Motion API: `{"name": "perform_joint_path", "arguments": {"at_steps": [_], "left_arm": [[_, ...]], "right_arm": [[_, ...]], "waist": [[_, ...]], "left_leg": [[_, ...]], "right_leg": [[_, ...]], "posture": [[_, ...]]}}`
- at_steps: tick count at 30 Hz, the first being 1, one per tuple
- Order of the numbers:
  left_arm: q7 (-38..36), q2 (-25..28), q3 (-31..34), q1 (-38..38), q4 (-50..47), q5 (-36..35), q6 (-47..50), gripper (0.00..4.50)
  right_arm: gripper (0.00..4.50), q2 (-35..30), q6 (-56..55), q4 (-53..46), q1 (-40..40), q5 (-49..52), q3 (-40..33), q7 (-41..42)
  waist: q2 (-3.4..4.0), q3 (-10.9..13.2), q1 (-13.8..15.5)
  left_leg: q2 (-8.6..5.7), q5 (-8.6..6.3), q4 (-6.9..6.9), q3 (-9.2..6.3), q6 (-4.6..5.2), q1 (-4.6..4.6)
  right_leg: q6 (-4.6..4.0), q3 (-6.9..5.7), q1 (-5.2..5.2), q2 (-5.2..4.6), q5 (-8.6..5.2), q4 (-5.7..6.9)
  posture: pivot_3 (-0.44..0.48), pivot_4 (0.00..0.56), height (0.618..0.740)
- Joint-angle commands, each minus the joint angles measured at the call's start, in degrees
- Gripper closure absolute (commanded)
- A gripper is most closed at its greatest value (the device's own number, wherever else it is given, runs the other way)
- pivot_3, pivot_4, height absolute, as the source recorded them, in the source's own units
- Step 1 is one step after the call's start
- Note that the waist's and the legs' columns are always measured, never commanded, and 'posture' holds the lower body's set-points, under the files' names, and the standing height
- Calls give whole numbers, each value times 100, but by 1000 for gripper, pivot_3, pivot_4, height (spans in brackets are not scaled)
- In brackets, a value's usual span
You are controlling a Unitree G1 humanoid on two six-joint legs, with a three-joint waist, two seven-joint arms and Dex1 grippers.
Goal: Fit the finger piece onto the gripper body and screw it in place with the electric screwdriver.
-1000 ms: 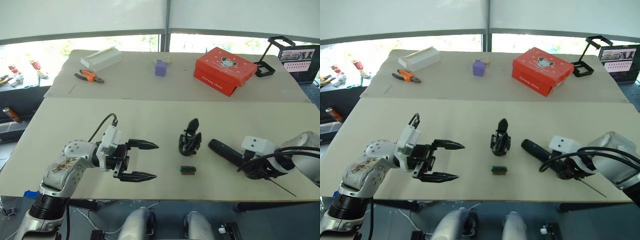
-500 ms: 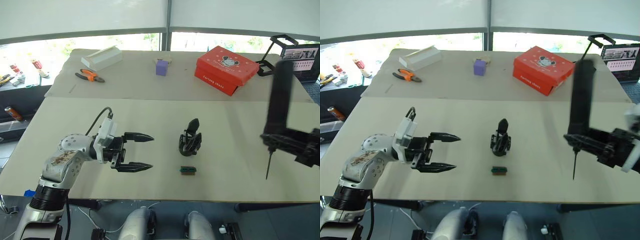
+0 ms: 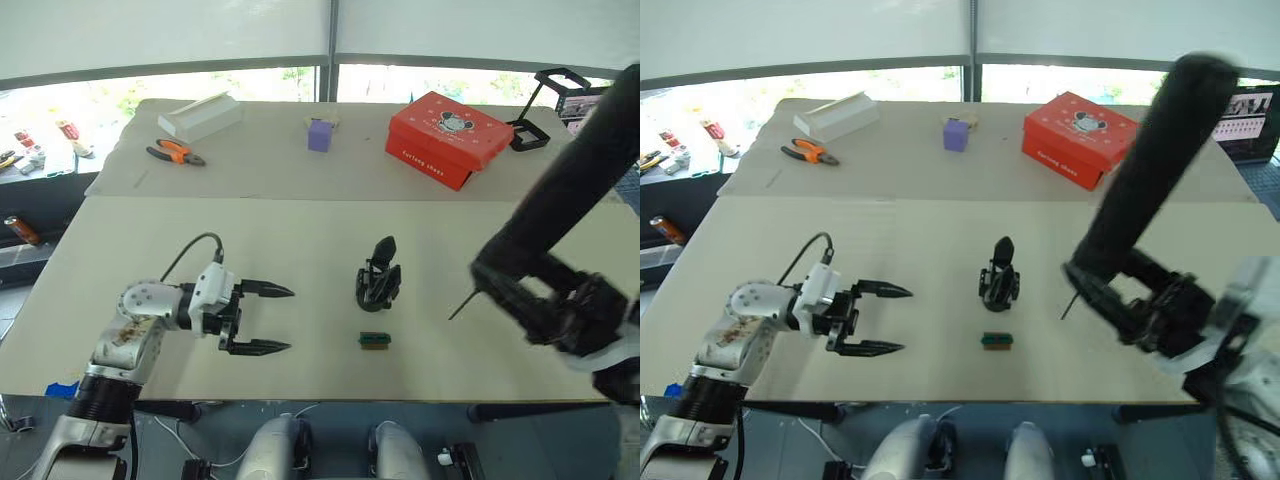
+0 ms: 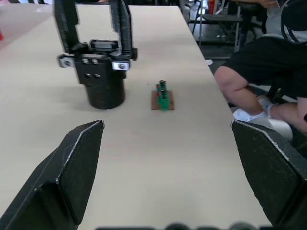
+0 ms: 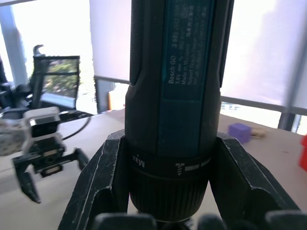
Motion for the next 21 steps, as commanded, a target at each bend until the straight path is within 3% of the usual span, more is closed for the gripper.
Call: {"name": "perform_joint_path", "arguments": {"at_steps": [1,10,21], "left_arm": [[444,-259,-282,21,-278,273,48,0],[1224,-881,-871,-69,67,1011,-118,0],[1652,-1480,-1261,-334,503,1430,-190,0]], "right_arm": [[2564,-62,-1194,186,-15,-458,721,440],[2564,32,-2837,1170,-16,-1377,2161,555],[2564,-49,-3696,1688,224,-1723,2798,339]], "waist": [[0,0,3],[-1,-1,10],[-2,0,18]], "left_leg": [[2,0,0,-1,-1,11],[3,5,-1,-4,7,14],[4,0,2,-5,3,13]], "right_leg": [[0,0,-3,3,0,-2],[-7,2,-11,3,-3,3],[-6,3,-11,-3,-3,4]], "posture": [[0,150,740],[0,150,740],[0,150,740]]}}
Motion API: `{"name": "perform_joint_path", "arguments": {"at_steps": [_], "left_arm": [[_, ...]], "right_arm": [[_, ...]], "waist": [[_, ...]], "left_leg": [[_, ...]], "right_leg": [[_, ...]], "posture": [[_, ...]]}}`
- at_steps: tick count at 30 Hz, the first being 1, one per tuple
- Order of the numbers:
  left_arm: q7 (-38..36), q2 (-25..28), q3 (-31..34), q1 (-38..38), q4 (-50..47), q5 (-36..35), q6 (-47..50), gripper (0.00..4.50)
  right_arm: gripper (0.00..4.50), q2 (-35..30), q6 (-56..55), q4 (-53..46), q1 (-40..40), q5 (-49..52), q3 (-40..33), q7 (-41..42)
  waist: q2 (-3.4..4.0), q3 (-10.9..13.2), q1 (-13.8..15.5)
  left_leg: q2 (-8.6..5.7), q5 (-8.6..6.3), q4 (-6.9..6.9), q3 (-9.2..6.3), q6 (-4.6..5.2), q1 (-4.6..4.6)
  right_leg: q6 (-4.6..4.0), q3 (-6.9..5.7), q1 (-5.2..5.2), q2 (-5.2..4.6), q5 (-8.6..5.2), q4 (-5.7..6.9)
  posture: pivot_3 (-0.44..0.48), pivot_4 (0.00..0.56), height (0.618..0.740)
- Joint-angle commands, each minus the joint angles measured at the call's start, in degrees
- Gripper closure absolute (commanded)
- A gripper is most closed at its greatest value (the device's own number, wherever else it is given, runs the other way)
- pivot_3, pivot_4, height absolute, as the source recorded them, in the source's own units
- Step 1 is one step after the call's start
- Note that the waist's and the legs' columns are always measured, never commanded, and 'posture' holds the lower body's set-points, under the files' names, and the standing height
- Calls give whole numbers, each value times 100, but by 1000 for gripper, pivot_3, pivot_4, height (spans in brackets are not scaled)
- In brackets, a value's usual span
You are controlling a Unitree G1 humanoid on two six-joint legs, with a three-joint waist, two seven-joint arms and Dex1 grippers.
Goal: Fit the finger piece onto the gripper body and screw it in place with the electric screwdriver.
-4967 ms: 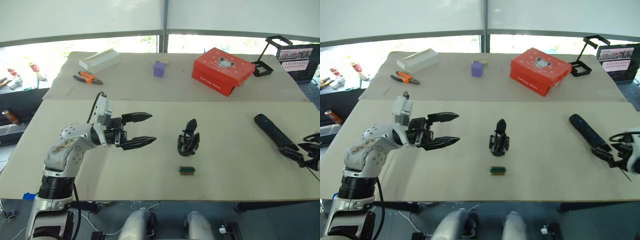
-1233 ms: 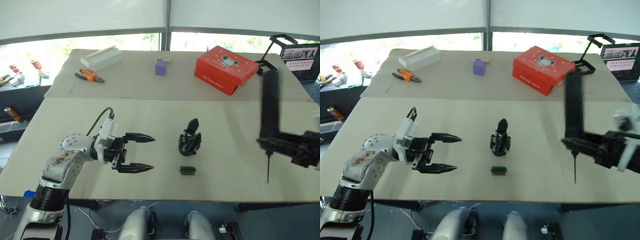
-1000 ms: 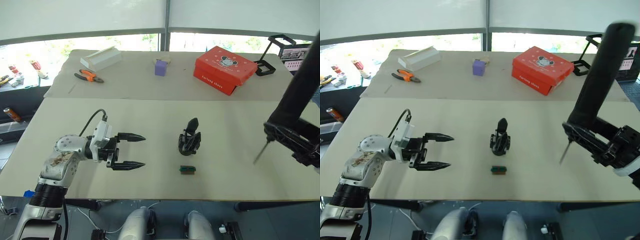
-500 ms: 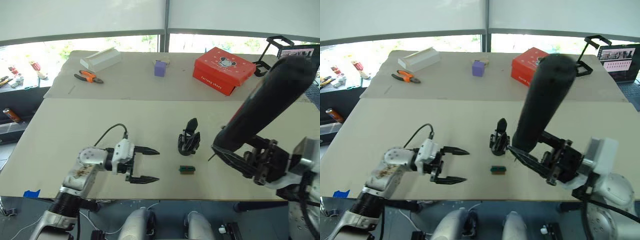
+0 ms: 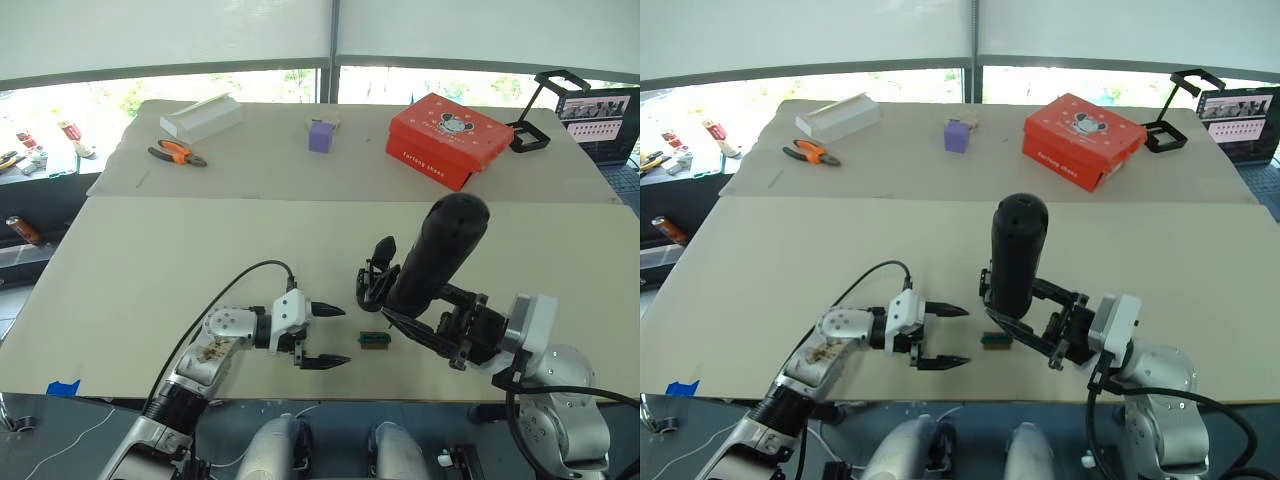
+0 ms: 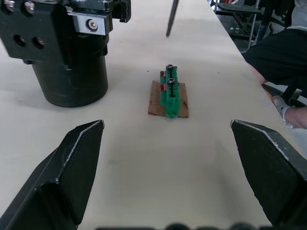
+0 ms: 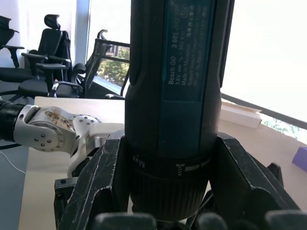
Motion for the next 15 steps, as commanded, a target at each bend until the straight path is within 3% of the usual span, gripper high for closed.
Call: {"name": "perform_joint_path", "arguments": {"at_steps": [1,15], "left_arm": [[72,-101,-82,-152,-94,15,37,0],[76,-134,-287,-258,-124,163,-24,0]], "right_arm": [[2564,-31,-397,-124,-6,83,102,-94],[2564,-283,-655,-7,146,134,214,-264]], "waist": [[0,0,0],[-1,0,10]], "left_leg": [[1,0,0,0,0,0],[1,-2,1,-2,3,1]], "right_leg": [[0,0,0,0,0,1],[0,0,0,-6,0,-1]], "posture": [[0,150,740],[0,150,740]]}}
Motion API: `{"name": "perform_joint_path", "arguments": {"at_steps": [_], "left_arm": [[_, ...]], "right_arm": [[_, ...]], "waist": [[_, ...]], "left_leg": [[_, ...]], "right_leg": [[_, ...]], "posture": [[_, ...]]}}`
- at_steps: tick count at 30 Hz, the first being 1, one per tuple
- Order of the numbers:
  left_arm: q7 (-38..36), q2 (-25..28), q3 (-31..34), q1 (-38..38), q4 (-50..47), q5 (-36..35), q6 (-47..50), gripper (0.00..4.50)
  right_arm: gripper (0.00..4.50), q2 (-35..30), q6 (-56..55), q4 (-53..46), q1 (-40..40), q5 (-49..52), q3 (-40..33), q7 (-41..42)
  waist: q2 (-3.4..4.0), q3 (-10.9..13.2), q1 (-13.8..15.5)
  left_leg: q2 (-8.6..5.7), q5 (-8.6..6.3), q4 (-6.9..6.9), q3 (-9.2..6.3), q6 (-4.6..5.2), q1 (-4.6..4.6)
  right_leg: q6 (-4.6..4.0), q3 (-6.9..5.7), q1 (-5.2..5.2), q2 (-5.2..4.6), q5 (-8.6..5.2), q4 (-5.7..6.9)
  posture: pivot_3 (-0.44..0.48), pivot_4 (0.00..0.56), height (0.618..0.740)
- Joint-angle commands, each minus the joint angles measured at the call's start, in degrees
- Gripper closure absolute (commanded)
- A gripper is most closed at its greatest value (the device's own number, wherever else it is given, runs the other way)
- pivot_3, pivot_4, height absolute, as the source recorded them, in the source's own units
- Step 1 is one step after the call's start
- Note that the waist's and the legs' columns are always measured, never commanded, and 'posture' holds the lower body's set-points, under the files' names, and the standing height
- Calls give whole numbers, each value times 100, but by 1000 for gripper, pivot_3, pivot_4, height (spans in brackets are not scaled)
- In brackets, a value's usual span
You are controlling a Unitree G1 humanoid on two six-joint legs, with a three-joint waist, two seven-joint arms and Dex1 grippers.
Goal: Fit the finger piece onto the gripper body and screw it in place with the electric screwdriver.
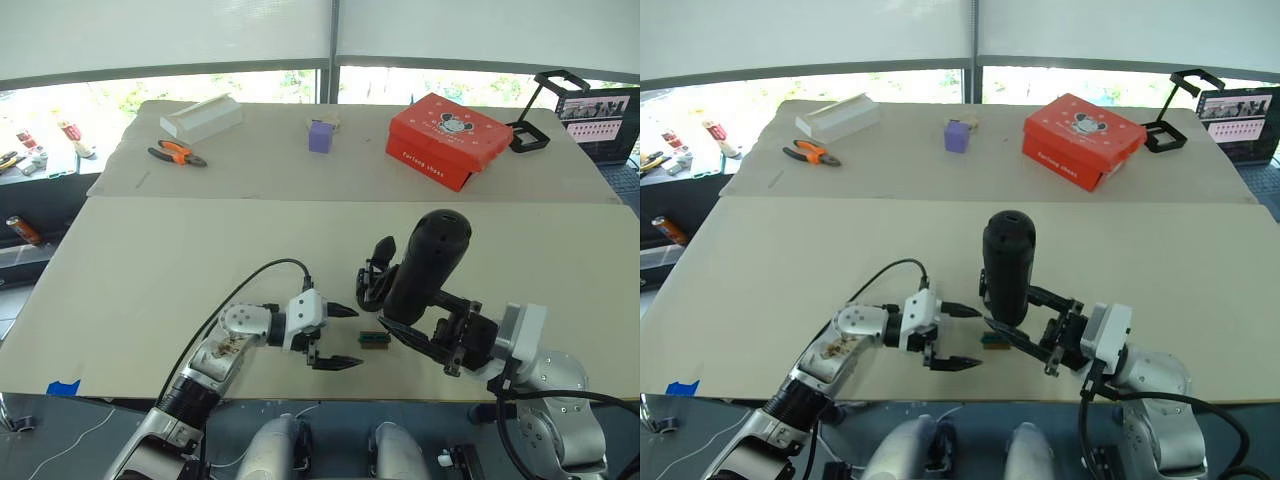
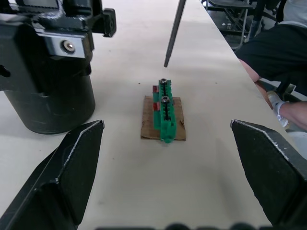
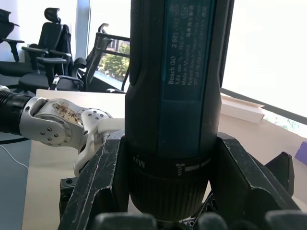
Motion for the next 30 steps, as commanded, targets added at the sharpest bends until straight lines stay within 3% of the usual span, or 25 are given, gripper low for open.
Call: {"name": "perform_joint_path", "arguments": {"at_steps": [1,30], "left_arm": [[97,-48,-25,-73,-122,49,-80,0],[91,-10,-166,-46,-54,139,257,0]], "right_arm": [[2564,-49,-306,-148,-5,136,-58,-82],[2564,-246,-449,-73,23,86,146,-276]], "waist": [[0,0,0],[-1,-1,3]], "left_leg": [[0,0,0,0,0,0],[1,0,2,-2,1,2]], "right_leg": [[0,0,0,0,0,0],[0,-1,6,-2,0,0]], "posture": [[0,150,740],[0,150,740]]}}
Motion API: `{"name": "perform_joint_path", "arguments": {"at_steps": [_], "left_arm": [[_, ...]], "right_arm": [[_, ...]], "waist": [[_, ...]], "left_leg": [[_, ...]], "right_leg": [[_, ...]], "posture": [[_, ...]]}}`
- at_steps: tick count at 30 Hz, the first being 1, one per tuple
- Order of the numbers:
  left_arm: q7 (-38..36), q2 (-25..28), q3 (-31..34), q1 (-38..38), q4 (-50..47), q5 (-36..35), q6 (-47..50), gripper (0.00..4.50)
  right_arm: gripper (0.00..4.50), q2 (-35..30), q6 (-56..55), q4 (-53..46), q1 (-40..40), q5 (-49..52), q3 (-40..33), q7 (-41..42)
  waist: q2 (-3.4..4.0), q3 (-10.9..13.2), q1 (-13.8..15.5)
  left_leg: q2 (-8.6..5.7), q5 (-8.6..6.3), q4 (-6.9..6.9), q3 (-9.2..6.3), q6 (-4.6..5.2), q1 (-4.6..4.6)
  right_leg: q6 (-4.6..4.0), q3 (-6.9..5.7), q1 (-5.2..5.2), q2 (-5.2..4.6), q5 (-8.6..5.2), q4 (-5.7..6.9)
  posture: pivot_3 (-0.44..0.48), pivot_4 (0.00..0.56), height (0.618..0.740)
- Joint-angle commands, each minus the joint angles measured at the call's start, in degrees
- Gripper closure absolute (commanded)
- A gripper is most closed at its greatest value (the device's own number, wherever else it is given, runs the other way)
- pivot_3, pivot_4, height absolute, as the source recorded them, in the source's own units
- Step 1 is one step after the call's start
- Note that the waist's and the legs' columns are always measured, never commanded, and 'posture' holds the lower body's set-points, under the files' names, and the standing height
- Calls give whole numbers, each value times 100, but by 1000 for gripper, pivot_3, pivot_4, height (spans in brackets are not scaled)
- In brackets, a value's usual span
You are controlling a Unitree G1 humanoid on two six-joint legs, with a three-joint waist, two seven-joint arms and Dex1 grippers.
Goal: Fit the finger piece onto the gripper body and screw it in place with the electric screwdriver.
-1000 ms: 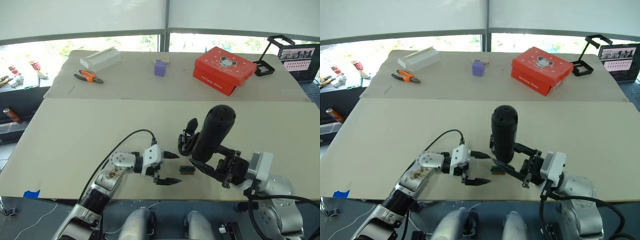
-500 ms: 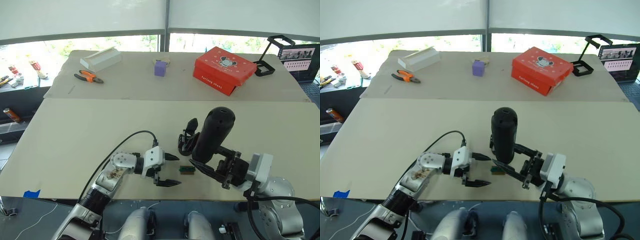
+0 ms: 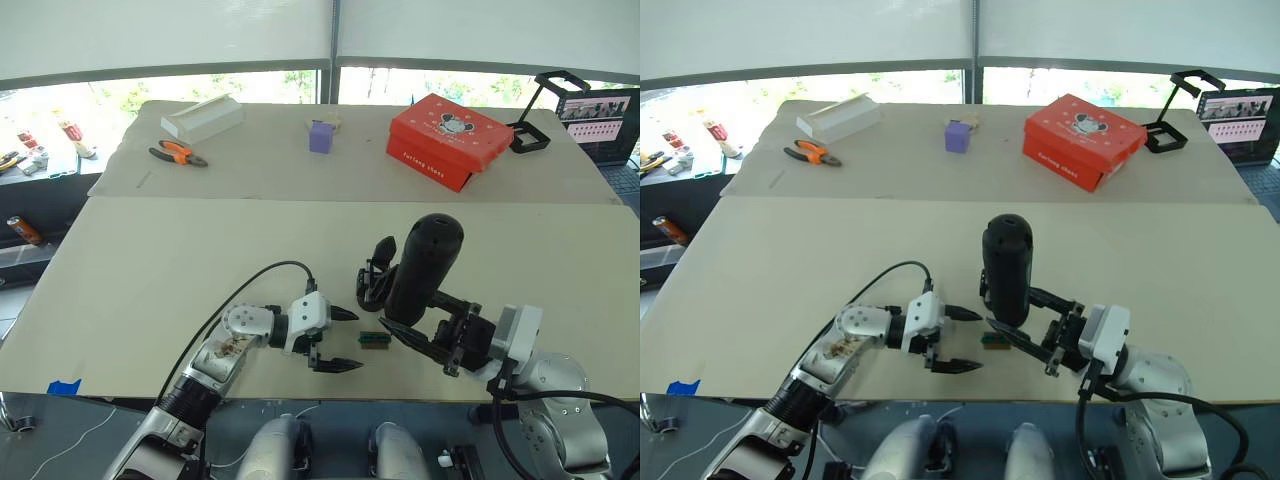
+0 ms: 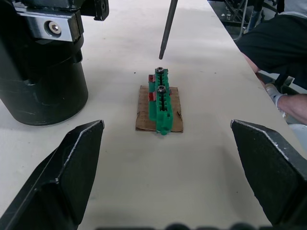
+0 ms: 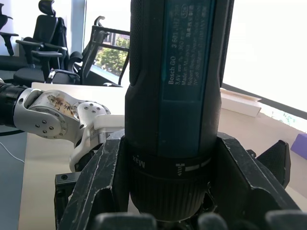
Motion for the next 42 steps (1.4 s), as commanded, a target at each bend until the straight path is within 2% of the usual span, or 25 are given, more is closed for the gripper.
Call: {"name": "perform_joint_path", "arguments": {"at_steps": [1,42], "left_arm": [[19,-19,-64,-22,-33,23,40,0],[155,69,-145,244,-603,-17,316,0]], "right_arm": [[2564,-23,-234,-209,-47,84,11,-59],[2564,-147,-219,-167,-111,-7,146,-234]], "waist": [[0,0,0],[0,0,0]], "left_leg": [[0,0,0,0,0,0],[0,0,0,-1,0,-1]], "right_leg": [[0,0,0,0,0,0],[0,0,0,0,0,0]], "posture": [[0,150,740],[0,150,740]]}}
